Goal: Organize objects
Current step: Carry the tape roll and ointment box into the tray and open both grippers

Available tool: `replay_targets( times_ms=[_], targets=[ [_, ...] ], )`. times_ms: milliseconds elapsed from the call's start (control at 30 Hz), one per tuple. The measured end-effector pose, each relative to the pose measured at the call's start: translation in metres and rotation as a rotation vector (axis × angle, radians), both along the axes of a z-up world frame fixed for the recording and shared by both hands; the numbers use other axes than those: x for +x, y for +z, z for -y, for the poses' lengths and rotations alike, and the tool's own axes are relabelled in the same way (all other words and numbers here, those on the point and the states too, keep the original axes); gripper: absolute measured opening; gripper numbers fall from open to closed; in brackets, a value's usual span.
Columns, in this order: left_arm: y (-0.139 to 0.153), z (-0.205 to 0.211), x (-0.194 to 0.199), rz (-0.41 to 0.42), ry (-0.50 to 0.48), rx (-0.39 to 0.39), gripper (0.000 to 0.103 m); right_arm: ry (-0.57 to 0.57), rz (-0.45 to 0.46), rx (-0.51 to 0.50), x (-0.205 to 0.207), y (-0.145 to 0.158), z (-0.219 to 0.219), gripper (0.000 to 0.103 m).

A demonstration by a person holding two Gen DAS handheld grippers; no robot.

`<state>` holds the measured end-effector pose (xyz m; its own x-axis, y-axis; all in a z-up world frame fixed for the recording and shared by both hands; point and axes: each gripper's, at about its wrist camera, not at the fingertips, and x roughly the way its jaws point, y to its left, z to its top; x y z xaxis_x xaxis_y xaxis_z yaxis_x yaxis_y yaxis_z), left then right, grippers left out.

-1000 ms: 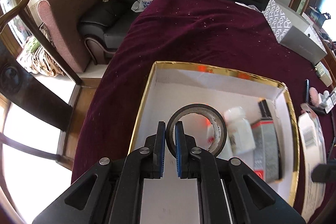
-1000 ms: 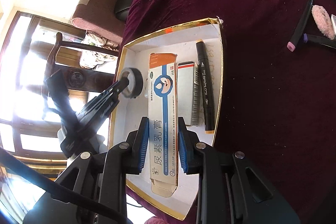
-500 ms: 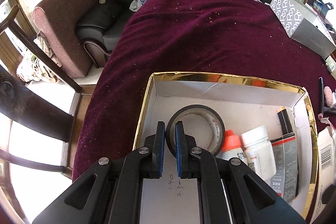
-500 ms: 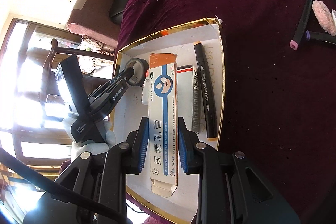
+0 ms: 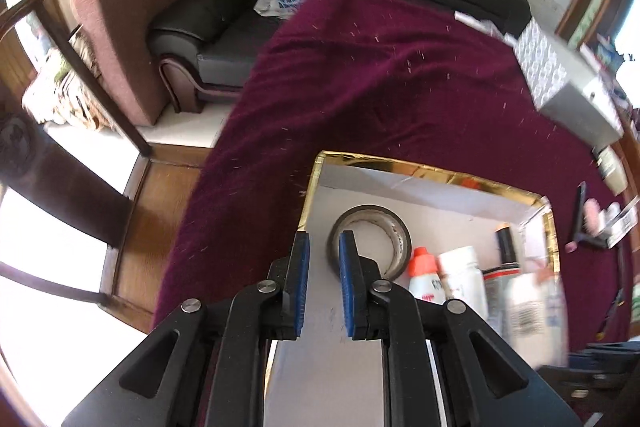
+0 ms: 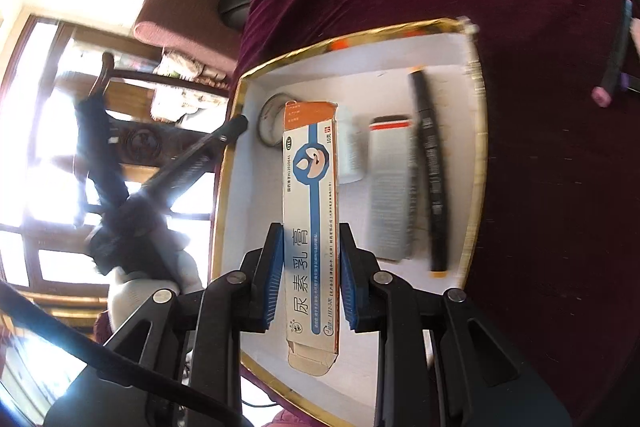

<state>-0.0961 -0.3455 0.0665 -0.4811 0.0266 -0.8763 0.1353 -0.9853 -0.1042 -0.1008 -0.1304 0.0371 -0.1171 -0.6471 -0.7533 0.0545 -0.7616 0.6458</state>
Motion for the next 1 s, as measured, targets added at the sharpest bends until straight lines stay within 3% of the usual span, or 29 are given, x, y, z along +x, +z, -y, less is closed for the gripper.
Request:
replay_targets(
  times_ms=[233, 433, 700, 767, 867, 1000],
  targets=[
    [0.019, 0.038, 0.042, -0.025, 0.109, 0.072, 0.013, 0.104, 0.054, -0.046, -0.009, -0.017, 0.053, 0.024],
    [0.018, 0.055, 0.067, -0.008, 0.156, 0.062, 0.013, 0.151, 0.095, -0.041, -0.016, -0.033, 0.092, 0.024],
    [0.012, 0.059, 0.084, 0.013, 0.175, 0.022, 0.013, 0.138, 0.105, 0.016, -0.020, -0.052, 0.112, 0.026],
    [0.012, 0.059, 0.085, 0.014, 0.177, 0.007, 0.019, 0.133, 0.104, 0.027, -0.020, -0.054, 0.113, 0.026],
    [0.016, 0.058, 0.087, 0.004, 0.181, -0.030, 0.033, 0.130, 0.104, 0.036, -0.020, -0.054, 0.114, 0.039],
    [0.022, 0.052, 0.088, -0.004, 0.163, -0.087, 0.033, 0.124, 0.084, 0.044, -0.019, -0.048, 0.106, 0.049]
  ],
)
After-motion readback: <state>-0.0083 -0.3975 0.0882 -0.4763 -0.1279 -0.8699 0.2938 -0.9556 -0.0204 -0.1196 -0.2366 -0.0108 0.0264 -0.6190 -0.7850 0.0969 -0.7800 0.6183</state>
